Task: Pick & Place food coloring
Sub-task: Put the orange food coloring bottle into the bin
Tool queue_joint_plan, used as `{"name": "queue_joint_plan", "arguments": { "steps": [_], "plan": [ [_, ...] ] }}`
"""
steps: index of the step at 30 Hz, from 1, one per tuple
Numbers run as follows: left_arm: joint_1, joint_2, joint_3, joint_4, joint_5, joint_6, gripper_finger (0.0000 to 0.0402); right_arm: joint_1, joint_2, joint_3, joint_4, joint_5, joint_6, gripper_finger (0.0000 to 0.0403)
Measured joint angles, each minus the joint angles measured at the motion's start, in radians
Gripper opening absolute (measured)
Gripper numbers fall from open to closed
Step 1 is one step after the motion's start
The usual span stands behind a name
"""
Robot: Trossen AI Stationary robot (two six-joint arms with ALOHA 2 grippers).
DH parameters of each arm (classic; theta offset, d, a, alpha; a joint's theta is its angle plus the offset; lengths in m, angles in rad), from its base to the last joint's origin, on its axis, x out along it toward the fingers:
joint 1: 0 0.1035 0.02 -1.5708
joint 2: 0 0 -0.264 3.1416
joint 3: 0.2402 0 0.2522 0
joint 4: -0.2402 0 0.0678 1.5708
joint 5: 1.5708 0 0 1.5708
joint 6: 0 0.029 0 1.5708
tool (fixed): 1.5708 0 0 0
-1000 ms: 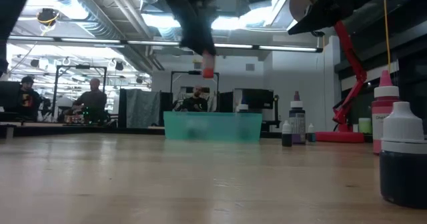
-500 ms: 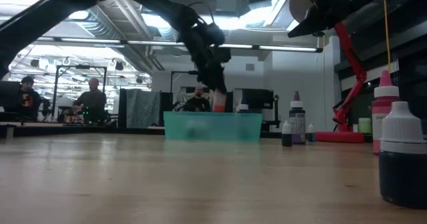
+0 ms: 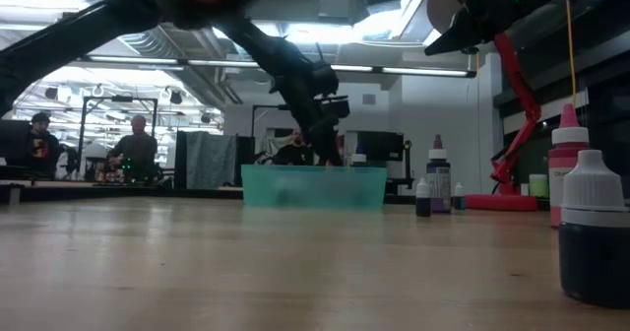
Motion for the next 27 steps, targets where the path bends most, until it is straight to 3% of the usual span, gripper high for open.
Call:
{"name": "queue_joint_plan", "arguments": {
  "steps": [8,16,27],
  "plan": [
    [-0.002,0.002,0.000,0.116,0.045,-0.033,0.0148,0.000,0.000,0.000,0.000,0.003,-0.004,0.0012],
    [-0.002,0.002,0.000,0.072,0.045,-0.032,0.0148,-0.001,0.000,0.000,0.000,0.060,-0.006,0.0012],
    [-0.004,0.055,0.000,0.087,0.056,-0.040,0.0148,-0.001,0.000,0.000,-0.001,0.064,-0.048,0.0012]
  ]
}}
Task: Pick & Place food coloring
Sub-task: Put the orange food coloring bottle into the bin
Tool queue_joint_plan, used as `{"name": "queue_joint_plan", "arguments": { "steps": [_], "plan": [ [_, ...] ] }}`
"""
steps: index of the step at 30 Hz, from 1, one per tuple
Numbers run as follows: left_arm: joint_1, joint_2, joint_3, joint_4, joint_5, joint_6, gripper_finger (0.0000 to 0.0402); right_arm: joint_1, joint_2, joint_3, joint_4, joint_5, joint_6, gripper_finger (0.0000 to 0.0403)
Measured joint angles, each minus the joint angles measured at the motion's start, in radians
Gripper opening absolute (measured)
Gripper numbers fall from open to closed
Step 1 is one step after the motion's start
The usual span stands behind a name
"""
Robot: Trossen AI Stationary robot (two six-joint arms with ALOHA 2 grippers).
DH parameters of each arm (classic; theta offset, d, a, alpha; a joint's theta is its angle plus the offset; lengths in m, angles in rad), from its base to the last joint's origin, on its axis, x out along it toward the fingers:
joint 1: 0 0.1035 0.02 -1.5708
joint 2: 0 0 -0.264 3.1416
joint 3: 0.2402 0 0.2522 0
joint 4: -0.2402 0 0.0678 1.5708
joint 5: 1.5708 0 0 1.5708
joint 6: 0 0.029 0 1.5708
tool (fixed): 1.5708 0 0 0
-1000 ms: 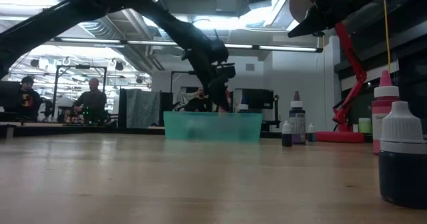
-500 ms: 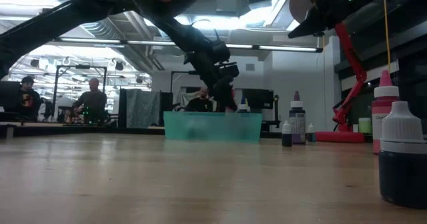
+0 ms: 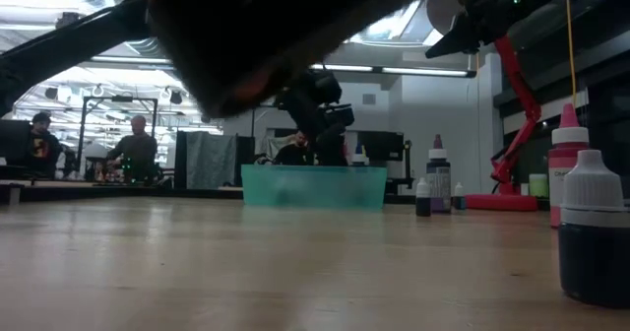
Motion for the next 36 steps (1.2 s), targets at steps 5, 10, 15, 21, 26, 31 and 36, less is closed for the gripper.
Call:
{"name": "queue_joint_plan", "arguments": {
  "steps": [5,10,15,21,26,31,36],
  "plan": [
    [-0.002,0.010,0.002,0.018,-0.004,-0.009,0.0149,0.000,0.000,0.000,0.000,-0.001,0.013,0.0012],
    [-0.002,0.011,0.000,0.062,-0.024,-0.018,0.0153,0.000,0.000,0.000,-0.001,-0.001,0.017,0.0012],
    [-0.002,0.011,0.000,0.058,-0.029,-0.021,0.0167,0.000,0.000,0.000,-0.001,-0.003,0.017,0.0012],
    [-0.002,0.011,-0.001,0.034,-0.075,-0.012,0.0199,0.000,0.000,0.000,-0.001,-0.004,0.011,0.0012],
    [-0.002,-0.020,-0.002,0.002,-0.077,-0.014,0.0229,0.000,0.000,0.000,-0.001,-0.003,-0.001,0.0012],
    [-0.002,-0.122,-0.002,-0.035,-0.079,-0.018,0.0244,0.000,0.000,0.000,-0.001,-0.003,-0.006,0.0012],
    [-0.005,-0.278,-0.002,-0.101,-0.045,-0.019,0.0240,0.000,0.000,0.000,-0.001,-0.003,-0.006,0.0012]
  ]
}}
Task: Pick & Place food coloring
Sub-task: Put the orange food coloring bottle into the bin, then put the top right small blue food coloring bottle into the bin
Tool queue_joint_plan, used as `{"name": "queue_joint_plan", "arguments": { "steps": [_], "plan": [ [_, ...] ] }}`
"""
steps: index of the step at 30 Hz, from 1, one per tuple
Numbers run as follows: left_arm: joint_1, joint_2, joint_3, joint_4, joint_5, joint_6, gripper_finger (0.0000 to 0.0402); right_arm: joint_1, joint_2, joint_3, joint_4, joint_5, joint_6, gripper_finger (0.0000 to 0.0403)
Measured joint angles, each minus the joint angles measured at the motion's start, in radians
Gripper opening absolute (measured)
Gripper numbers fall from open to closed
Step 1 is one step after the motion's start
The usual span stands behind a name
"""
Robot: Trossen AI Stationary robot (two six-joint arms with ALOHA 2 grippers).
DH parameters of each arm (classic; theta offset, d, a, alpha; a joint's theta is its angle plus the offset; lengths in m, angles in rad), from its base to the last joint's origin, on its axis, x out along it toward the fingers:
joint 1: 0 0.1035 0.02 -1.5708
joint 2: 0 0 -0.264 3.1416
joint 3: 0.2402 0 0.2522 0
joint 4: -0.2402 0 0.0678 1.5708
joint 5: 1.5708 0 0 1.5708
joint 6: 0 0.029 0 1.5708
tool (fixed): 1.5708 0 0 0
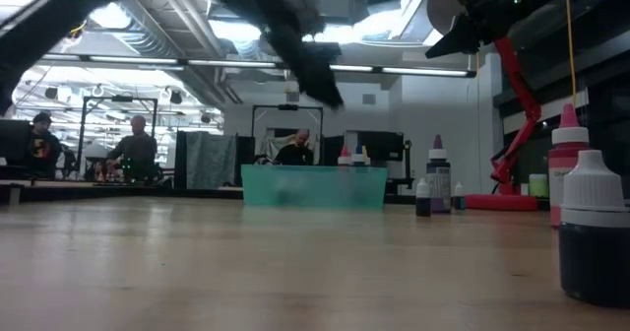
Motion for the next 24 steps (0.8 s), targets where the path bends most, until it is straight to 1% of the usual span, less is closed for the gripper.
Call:
{"name": "queue_joint_plan", "arguments": {
  "steps": [3,5,7,9,12,14,15,16,17,19,20,22,24],
  "plan": [
    [-0.001,-0.116,0.000,-0.055,0.094,-0.037,0.0230,0.000,0.000,0.000,0.000,0.000,0.000,0.0012],
    [-0.002,-0.191,0.000,-0.091,0.186,-0.088,0.0218,0.000,0.000,0.000,0.000,0.000,-0.004,0.0012],
    [-0.009,-0.257,0.001,-0.121,0.266,-0.143,0.0199,0.000,0.000,0.000,0.001,0.000,-0.005,0.0012],
    [-0.027,-0.326,-0.022,-0.147,0.307,-0.186,0.0168,0.000,0.000,0.000,0.001,0.000,-0.006,0.0012],
    [-0.087,-0.439,-0.133,-0.148,0.315,-0.253,0.0105,0.000,0.000,0.000,0.001,0.000,-0.007,0.0012],
    [-0.140,-0.519,-0.255,-0.117,0.321,-0.305,0.0056,0.000,0.000,0.000,0.001,0.000,-0.022,0.0012],
    [-0.168,-0.564,-0.336,-0.078,0.324,-0.340,0.0034,0.000,0.000,0.000,0.002,0.000,-0.046,0.0012],
    [-0.195,-0.613,-0.428,-0.015,0.329,-0.390,0.0018,0.000,0.000,0.000,0.003,-0.001,-0.072,0.0012],
    [-0.223,-0.662,-0.527,0.076,0.333,-0.454,0.0010,0.000,0.000,0.000,0.009,-0.007,-0.100,0.0012],
    [-0.284,-0.766,-0.748,0.352,0.326,-0.596,0.0007,0.000,0.000,0.000,0.025,-0.016,-0.136,0.0012],
    [-0.314,-0.819,-0.864,0.510,0.305,-0.671,0.0006,0.000,0.000,0.000,0.030,-0.017,-0.143,0.0012],
    [-0.375,-0.915,-1.094,0.847,0.232,-0.797,0.0003,0.000,0.000,0.000,0.034,-0.017,-0.161,0.0012],
    [-0.429,-1.002,-1.306,1.134,0.116,-0.876,0.0002,0.000,0.000,0.000,0.034,-0.017,-0.168,0.0012]
  ]
}}
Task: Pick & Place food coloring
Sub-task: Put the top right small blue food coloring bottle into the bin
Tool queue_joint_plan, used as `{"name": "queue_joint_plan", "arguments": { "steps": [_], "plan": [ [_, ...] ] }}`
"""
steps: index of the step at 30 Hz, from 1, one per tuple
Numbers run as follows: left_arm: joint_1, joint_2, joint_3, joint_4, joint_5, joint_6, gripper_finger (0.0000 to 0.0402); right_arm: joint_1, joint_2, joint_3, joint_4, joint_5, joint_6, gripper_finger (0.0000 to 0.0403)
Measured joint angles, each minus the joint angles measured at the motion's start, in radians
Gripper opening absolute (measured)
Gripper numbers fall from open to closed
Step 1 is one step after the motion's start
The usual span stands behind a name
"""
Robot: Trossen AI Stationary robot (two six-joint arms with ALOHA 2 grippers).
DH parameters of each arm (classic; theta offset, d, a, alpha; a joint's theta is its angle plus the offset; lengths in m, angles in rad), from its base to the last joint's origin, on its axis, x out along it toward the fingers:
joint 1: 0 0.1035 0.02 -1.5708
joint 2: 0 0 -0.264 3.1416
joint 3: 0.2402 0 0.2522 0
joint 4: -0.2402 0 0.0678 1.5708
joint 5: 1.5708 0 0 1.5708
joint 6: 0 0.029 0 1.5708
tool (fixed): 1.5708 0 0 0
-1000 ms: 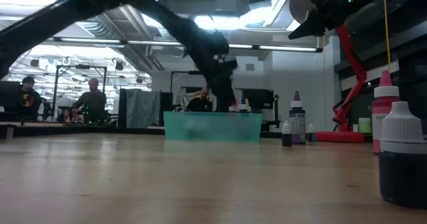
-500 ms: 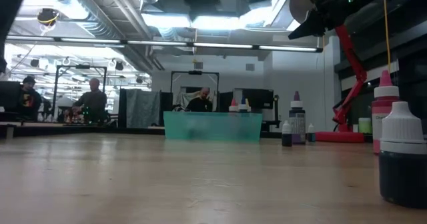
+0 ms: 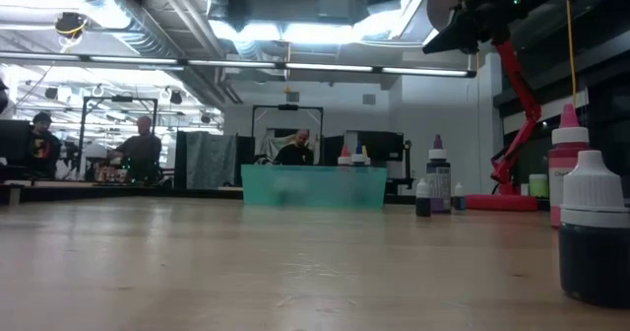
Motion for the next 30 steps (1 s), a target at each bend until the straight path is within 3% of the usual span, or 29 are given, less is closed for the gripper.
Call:
{"name": "queue_joint_plan", "arguments": {
  "steps": [5,7,10,12,14,20,23,27,30],
  "plan": [
    [-0.110,-0.216,-0.421,0.414,-0.324,-0.039,0.0002,0.000,0.000,0.000,0.013,0.000,0.003,0.0012],
    [-0.137,-0.316,-0.537,0.506,-0.390,-0.039,0.0002,0.000,0.000,0.000,0.014,0.000,0.003,0.0012],
    [-0.153,-0.477,-0.662,0.540,-0.406,-0.024,0.0003,0.000,0.000,0.000,0.013,0.000,0.003,0.0012],
    [-0.157,-0.585,-0.671,0.441,-0.410,-0.034,0.0002,0.000,0.000,0.000,0.012,0.000,0.004,0.0012],
    [-0.157,-0.689,-0.660,0.331,-0.347,-0.021,0.0002,0.000,0.000,0.000,0.007,0.001,0.004,0.0012],
    [-0.158,-0.935,-0.675,0.155,-0.264,0.076,0.0002,-0.007,0.000,0.000,-0.006,0.008,0.004,0.0012],
    [-0.158,-1.034,-0.679,-0.084,-0.274,0.120,0.0003,-0.007,0.000,0.000,-0.006,0.009,-0.009,0.0012],
    [-0.158,-1.077,-0.678,-0.432,-0.286,0.128,0.0002,-0.006,0.000,0.000,-0.002,0.003,-0.014,0.0012],
    [-0.166,-1.035,-0.676,-0.388,-0.269,0.168,0.0004,-0.006,0.000,0.000,-0.001,-0.027,0.007,0.0012]
  ]
}}
